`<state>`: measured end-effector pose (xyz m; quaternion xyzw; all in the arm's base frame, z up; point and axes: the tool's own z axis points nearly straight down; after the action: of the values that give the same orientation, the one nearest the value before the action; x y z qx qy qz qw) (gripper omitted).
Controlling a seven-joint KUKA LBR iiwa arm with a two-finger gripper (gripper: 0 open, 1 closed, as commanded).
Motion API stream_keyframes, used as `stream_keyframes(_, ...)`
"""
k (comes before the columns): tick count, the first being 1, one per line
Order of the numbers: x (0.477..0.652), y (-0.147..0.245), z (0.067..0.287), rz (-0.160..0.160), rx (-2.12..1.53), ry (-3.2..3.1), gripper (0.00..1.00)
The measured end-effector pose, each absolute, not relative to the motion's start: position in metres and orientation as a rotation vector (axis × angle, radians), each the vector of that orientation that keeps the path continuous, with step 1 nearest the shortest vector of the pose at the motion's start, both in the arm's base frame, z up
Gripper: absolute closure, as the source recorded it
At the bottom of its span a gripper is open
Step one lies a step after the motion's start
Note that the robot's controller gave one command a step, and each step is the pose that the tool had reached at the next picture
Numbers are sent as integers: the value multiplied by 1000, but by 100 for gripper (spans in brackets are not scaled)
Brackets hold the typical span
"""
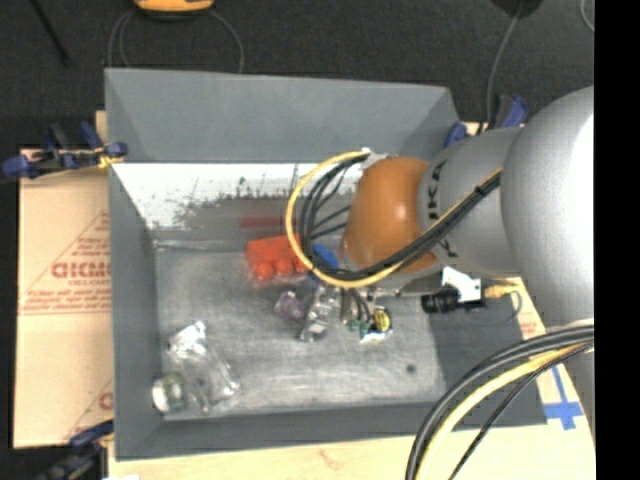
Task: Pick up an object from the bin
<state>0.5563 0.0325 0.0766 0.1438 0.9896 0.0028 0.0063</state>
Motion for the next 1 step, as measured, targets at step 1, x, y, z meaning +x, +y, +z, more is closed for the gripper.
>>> stream_keyframes(1,574,32,251,5,482,3092,100)
